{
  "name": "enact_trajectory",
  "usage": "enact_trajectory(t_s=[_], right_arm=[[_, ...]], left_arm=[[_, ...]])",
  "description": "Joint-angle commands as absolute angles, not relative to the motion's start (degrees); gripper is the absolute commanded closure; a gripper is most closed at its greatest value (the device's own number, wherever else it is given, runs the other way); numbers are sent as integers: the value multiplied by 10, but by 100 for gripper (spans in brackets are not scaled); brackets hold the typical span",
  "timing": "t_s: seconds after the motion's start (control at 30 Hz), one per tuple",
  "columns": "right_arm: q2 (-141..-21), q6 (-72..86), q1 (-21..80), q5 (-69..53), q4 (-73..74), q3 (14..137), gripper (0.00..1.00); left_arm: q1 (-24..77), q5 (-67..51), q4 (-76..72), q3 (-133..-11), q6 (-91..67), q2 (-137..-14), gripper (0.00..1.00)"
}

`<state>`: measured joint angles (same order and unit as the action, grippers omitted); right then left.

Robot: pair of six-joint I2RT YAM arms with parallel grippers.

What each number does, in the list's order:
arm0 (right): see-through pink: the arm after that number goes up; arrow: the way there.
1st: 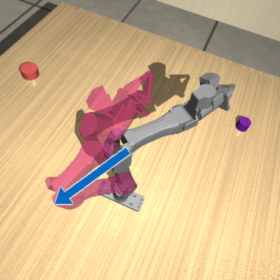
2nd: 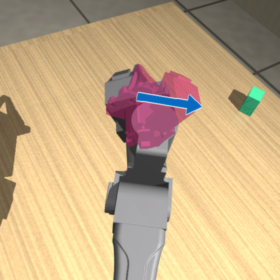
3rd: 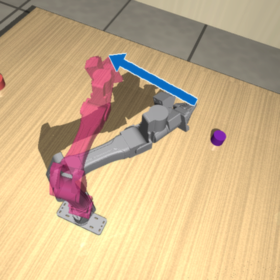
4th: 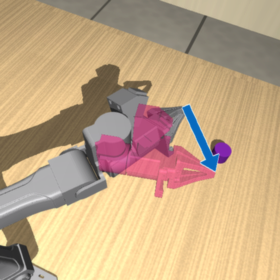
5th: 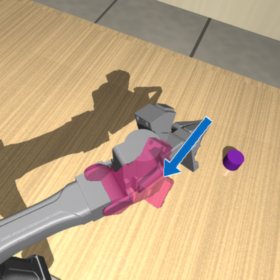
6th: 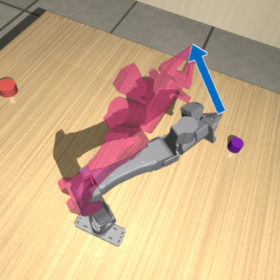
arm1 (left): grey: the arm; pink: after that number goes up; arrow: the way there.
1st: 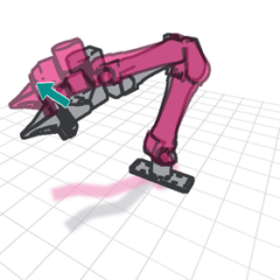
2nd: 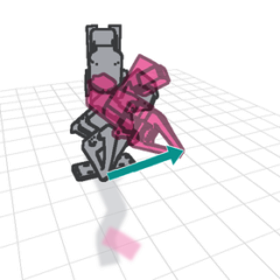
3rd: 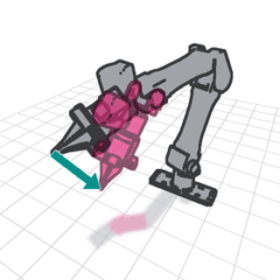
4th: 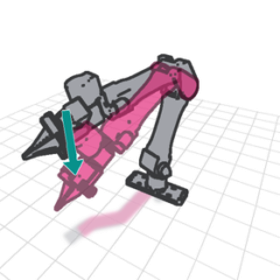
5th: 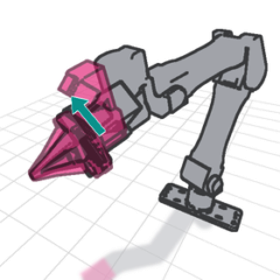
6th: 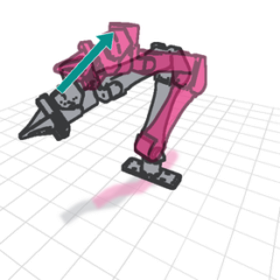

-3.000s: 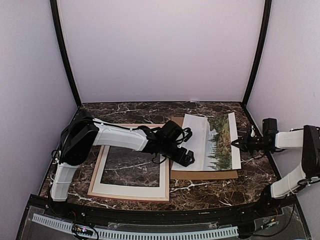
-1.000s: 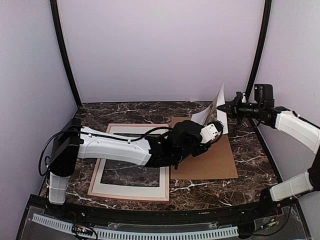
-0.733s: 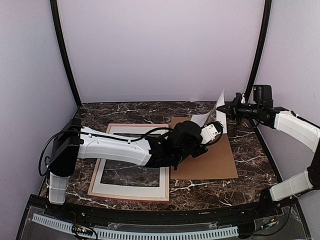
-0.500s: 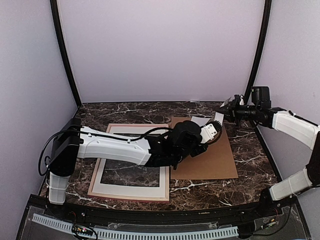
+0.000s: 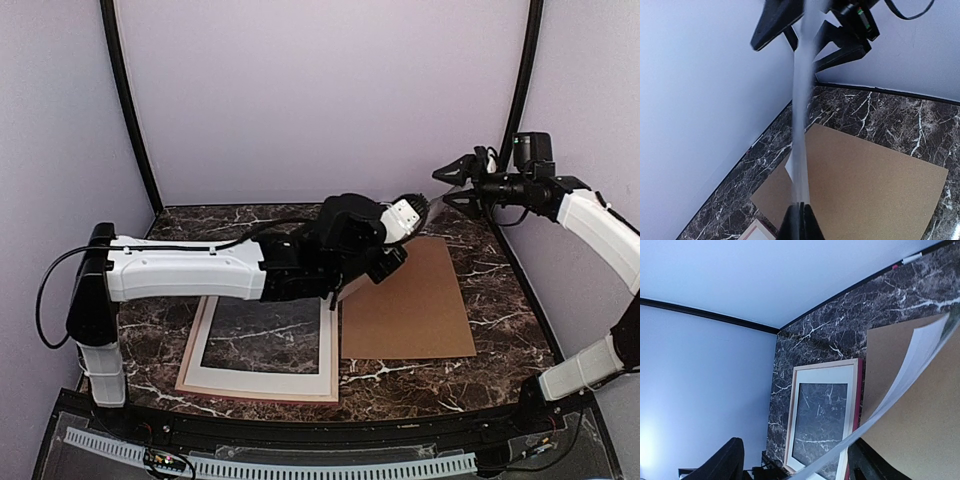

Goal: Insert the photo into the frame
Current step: Turn over the photo.

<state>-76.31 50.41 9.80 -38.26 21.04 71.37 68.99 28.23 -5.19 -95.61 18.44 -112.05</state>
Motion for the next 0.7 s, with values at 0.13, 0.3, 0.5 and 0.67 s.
enact_trajectory(t_s=[0.13, 0.3, 0.5, 0.67], right_arm=[[-761, 423, 83, -362, 286, 794, 26], [-774, 416, 82, -371, 282, 796, 25], [-793, 405, 82, -372, 270, 780, 25], [-798, 402, 89, -369, 248, 743, 25]], left_arm=[[591, 148, 85, -923, -34, -956, 100], [516, 85, 129, -851, -137, -846, 100], [432, 24, 167, -734, -244, -754, 100], [385, 1, 151, -591, -343, -690, 100]])
